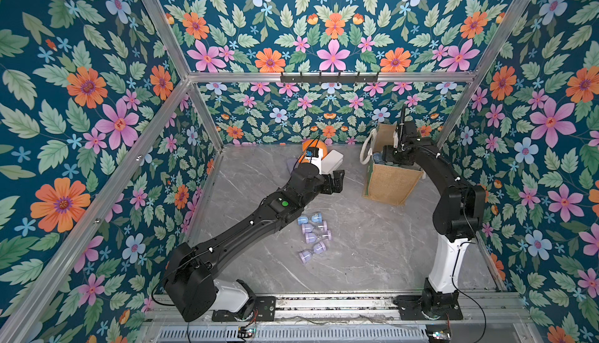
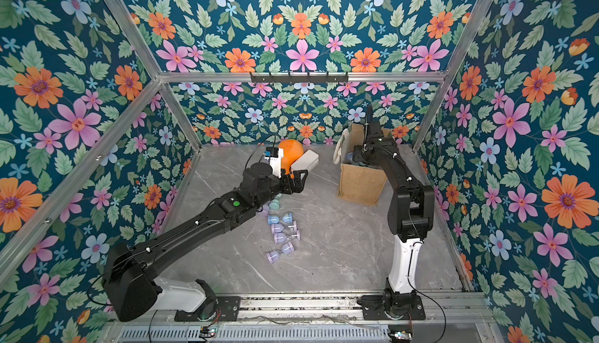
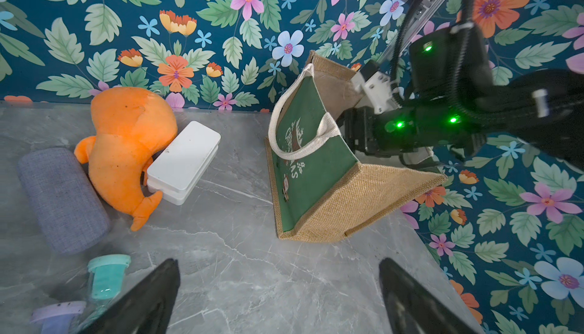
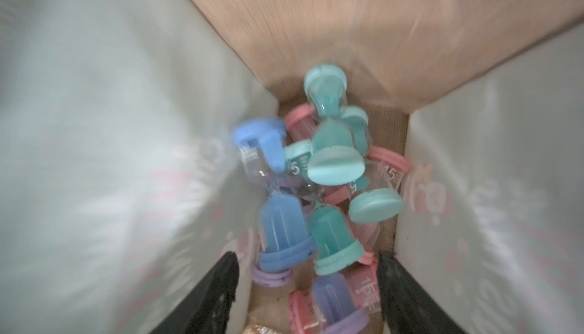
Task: Put the hourglass into the canvas bag
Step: Place the hourglass in the canvas bag, then pick up the hourglass from the center of the board.
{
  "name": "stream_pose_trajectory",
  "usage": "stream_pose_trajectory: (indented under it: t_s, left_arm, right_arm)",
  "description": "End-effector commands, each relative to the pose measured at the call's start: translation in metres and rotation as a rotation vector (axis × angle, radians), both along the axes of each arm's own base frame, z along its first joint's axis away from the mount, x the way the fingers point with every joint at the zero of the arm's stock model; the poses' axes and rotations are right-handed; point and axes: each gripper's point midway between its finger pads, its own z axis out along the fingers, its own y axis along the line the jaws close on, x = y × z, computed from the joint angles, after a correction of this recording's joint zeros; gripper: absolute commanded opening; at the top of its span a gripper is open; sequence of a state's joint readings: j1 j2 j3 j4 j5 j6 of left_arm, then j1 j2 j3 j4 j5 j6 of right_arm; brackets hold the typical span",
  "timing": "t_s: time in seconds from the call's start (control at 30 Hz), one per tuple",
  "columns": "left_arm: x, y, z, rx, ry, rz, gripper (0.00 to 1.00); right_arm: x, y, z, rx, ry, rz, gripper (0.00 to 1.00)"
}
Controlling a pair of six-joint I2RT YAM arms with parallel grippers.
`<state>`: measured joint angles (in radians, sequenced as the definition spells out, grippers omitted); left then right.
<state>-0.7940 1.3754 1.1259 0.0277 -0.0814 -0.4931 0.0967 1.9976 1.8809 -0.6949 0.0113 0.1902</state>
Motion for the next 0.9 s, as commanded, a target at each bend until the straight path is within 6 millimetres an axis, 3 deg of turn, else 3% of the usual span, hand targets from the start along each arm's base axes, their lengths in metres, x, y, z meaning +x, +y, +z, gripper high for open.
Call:
stream_pose_trajectory:
  t_s: [0.0, 0.27, 0.47, 0.67, 0.87]
  left_arm:
    - [0.000, 0.005, 0.006, -0.015, -0.018, 0.021, 1.00]
    - [-0.011, 0.028, 0.000, 0.005, -0.007, 0.068, 1.00]
    - [-0.026, 0.059, -0.007, 0.045, 0.007, 0.131, 1.00]
    - [-0.045, 0.095, -0.015, 0.091, 0.029, 0.202, 1.00]
    - [-0.065, 0.127, -0.029, 0.128, 0.064, 0.255, 1.00]
  right_arm:
    - [-0.009, 0.010, 0.029, 0.068, -0.036, 0.021, 0.72]
    - [-0.044, 0.030, 0.104, 0.161, -0.145, 0.065, 0.73]
    - [-0.096, 0.081, 0.140, 0.156, -0.207, 0.226, 0.74]
    - [-0.155, 0.156, 0.123, 0.085, -0.193, 0.499, 0.75]
    - [-0.214, 0.215, 0.071, -0.033, -0.118, 0.761, 0.75]
